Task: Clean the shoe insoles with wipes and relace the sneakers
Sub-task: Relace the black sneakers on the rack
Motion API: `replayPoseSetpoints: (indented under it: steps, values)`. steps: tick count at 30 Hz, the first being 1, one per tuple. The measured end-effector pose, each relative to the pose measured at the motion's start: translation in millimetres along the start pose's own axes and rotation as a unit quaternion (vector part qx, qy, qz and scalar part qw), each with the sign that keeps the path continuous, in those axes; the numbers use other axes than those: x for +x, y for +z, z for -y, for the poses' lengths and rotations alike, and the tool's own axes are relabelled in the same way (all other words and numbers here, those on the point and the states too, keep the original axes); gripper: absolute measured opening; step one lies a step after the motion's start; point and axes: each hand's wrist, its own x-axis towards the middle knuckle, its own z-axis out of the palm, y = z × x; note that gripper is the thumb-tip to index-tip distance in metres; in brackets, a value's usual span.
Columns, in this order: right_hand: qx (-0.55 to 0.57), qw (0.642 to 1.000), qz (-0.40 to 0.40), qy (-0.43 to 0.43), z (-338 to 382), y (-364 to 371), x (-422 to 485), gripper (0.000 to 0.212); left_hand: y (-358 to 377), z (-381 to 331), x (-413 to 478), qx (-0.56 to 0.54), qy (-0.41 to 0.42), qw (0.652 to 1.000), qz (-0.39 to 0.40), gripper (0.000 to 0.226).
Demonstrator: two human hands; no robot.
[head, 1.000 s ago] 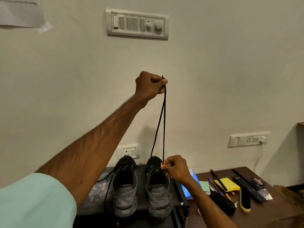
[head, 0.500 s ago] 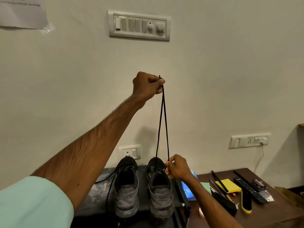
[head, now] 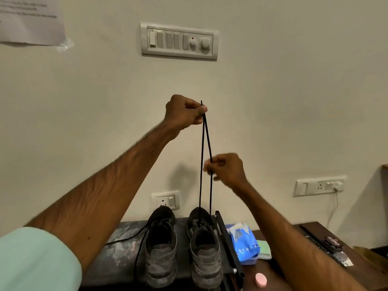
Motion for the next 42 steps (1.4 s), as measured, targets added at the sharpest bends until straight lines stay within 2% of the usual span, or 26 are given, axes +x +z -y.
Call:
replayPoseSetpoints:
  steps: [4,8,15,24,28,34,42]
  values:
    - [0.064,0.995,-0.053,-0.061,66,-19,30,0.007,-3,-1,2,0.030,0.007,0.999,0.009,0.018]
    - [0.032,0.992,-0.059,-0.107,102,-32,51,0.007,-3,-7,3,0.047,0.031,0.998,0.023,0.017]
    - [0.007,0.993,-0.047,-0.105,104,-36,55,0.008,-8,-9,3,0.028,-0.002,0.999,0.042,0.019]
    - [-0.055,0.984,-0.059,-0.159,107,-35,63,0.013,-11,-21,6,0.065,0.027,0.996,0.053,0.018]
    - [-0.043,0.986,-0.056,-0.151,106,-38,62,0.013,-11,-24,5,0.067,0.032,0.996,0.054,0.016]
    - [0.082,0.994,-0.031,-0.071,102,-44,57,0.013,-3,-26,5,0.149,0.101,0.983,0.037,0.011]
    - [0.075,0.994,0.003,-0.085,100,-52,57,0.016,-5,-40,9,0.170,0.107,0.977,0.070,0.015]
